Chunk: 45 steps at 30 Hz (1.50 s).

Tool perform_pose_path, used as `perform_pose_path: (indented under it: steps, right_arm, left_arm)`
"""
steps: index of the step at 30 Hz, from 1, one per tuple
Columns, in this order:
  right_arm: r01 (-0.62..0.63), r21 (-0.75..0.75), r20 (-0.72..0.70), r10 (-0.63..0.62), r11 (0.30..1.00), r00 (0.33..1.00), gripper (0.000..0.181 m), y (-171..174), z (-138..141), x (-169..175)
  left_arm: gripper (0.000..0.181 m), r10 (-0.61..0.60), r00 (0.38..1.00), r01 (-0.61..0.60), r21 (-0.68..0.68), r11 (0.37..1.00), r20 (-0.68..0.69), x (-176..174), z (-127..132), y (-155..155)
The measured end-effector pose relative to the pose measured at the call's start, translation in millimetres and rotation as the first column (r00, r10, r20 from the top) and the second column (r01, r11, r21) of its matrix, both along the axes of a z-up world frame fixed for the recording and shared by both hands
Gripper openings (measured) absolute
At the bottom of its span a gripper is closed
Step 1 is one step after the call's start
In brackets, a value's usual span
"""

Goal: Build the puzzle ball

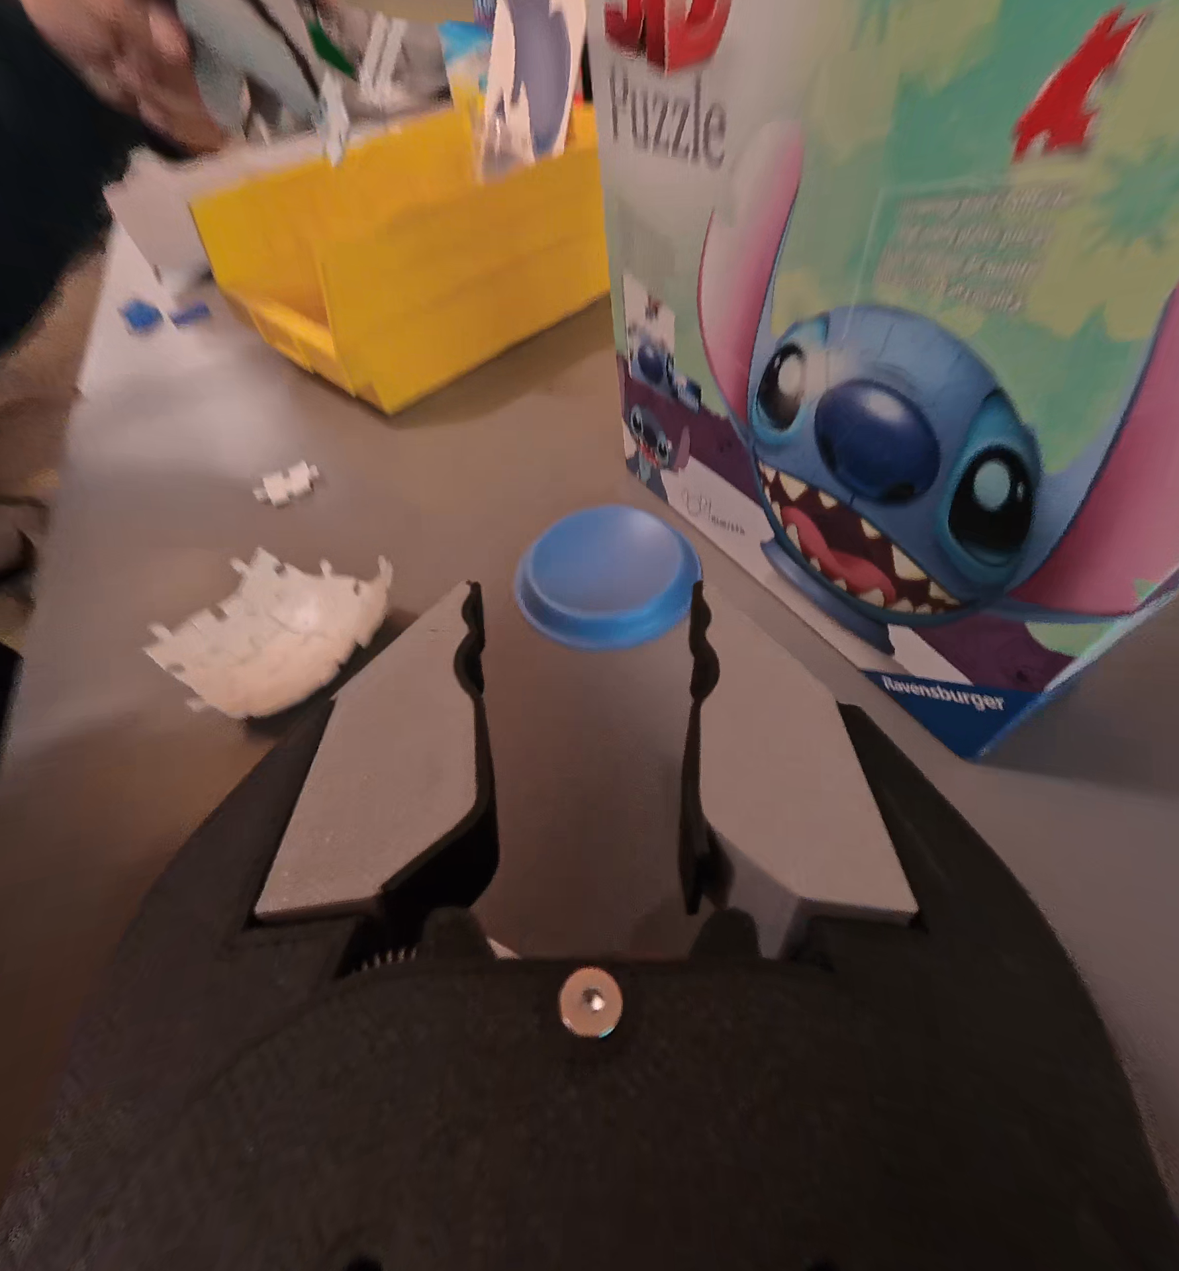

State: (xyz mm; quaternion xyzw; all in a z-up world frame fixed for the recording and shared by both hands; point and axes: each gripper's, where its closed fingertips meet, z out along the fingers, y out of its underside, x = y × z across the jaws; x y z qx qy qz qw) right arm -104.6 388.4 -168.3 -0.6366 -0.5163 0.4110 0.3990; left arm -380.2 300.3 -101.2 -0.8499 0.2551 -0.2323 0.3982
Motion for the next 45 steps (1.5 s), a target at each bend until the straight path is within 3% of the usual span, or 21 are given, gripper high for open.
perform_pose_path:
  steps: [4, 8, 16, 19, 23, 29, 32, 36, 42, 45]
  right_arm:
    - [-0.093, -0.121, -0.183, 0.07, 0.988, 0.981, 0.044, -26.9, 46.6, -17.7]
    - [-0.25, -0.197, -0.298, 0.185, 0.948, 0.937, 0.049, -67.2, 81.0, -43.7]
    - [-0.346, -0.203, -0.291, 0.281, 0.916, 0.914, 0.044, -98.2, 84.7, -71.2]
    - [-0.355, -0.242, -0.277, 0.286, 0.903, 0.917, 0.038, -96.5, 75.6, -72.0]
    - [-0.354, -0.258, -0.246, 0.294, 0.899, 0.924, 0.0, -95.1, 62.6, -69.7]
    - [-0.295, -0.264, -0.153, 0.262, 0.918, 0.953, 0.0, -84.4, 41.8, -63.4]
    - [-0.238, -0.302, -0.116, 0.212, 0.923, 0.97, 0.0, -71.0, 31.3, -56.5]
    - [-0.201, -0.346, -0.075, 0.186, 0.917, 0.98, 0.0, -61.0, 21.6, -46.3]
    - [-0.181, -0.373, -0.038, 0.179, 0.91, 0.983, 0.0, -58.7, 11.9, -39.7]
    - [-0.178, -0.39, -0.019, 0.186, 0.904, 0.982, 0.0, -59.8, 5.1, -38.8]
  left_arm:
    - [0.0, -0.04, 0.986, 0.013, 0.164, 0.986, 0.16, 63.5, 32.1, -9.9]
    - [0.0, -0.102, 0.956, 0.037, 0.234, 0.971, 0.274, 128.7, 34.5, -19.5]
    - [0.0, -0.162, 0.905, 0.104, 0.165, 0.981, 0.393, 190.0, 3.6, -16.9]
    - [0.0, -0.173, 0.901, 0.121, 0.152, 0.981, 0.398, 200.7, -3.8, -12.6]
    - [0.0, -0.189, 0.888, 0.144, 0.136, 0.98, 0.419, 210.2, -7.5, -6.4]
    - [0.001, -0.198, 0.904, 0.193, 0.051, 0.98, 0.38, 213.9, -30.2, -0.4]
    - [0.024, -0.179, 0.944, 0.196, -0.032, 0.98, 0.276, 203.7, -57.4, 5.8]
    - [0.034, -0.209, 0.963, 0.242, -0.204, 0.949, 0.171, 200.1, -98.7, 2.3]
    - [0.032, -0.322, 0.935, 0.355, -0.335, 0.873, 0.152, 217.6, -128.8, -14.6]
    - [0.009, -0.328, 0.929, 0.368, -0.332, 0.868, 0.172, 220.2, -130.0, -13.8]
